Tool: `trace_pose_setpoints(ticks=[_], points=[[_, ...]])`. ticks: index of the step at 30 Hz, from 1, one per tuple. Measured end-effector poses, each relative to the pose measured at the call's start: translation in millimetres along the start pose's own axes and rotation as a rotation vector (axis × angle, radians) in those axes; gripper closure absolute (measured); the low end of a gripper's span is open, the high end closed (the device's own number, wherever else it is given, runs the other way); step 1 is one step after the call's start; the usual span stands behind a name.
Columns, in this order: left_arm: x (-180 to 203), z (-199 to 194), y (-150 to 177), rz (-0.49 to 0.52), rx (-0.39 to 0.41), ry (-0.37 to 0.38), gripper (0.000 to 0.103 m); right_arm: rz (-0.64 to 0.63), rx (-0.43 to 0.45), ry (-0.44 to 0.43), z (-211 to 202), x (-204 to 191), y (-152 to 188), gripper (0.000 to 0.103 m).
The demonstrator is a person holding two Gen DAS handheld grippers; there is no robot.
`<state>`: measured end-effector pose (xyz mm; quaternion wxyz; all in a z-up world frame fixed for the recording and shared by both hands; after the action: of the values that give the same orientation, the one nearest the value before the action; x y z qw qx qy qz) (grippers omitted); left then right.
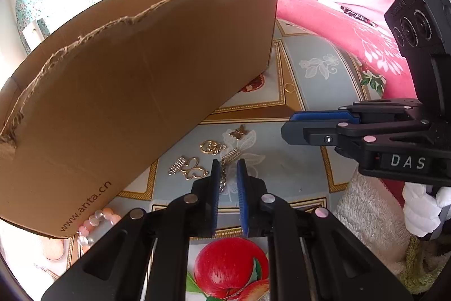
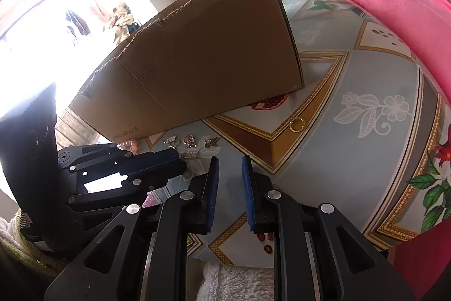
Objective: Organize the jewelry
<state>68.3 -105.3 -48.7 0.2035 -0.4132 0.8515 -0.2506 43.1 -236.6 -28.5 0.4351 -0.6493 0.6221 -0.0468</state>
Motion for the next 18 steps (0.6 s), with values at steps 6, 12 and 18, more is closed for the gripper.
trace_pose_setpoints(ticks=[6,12,18], points=[[1,1,0,0.005,0.012,-0.011,0.101,0.0,0.004,-0.004,0,0,0,0.085],[7,-6,0,0.017,0.044,-0.001,0.103,-0.001,0.014,0.007,-2,-1,1,0.085],[5,-24,-2,0.001,0.101,0.008,0.103,-0.013,0.034,0.029,-3,-5,1,0.085]])
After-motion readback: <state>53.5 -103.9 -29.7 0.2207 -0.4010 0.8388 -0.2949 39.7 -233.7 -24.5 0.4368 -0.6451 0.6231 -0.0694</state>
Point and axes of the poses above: each gripper's, at about its wrist camera, not at the fingertips, and z roughly the way its jaws point, x to its right, y to its underside, the point moved 1 cm from there along z, roughly the way its jaws point, and after that the axes turned 7 degrees about -y, right-handed, at the moved point
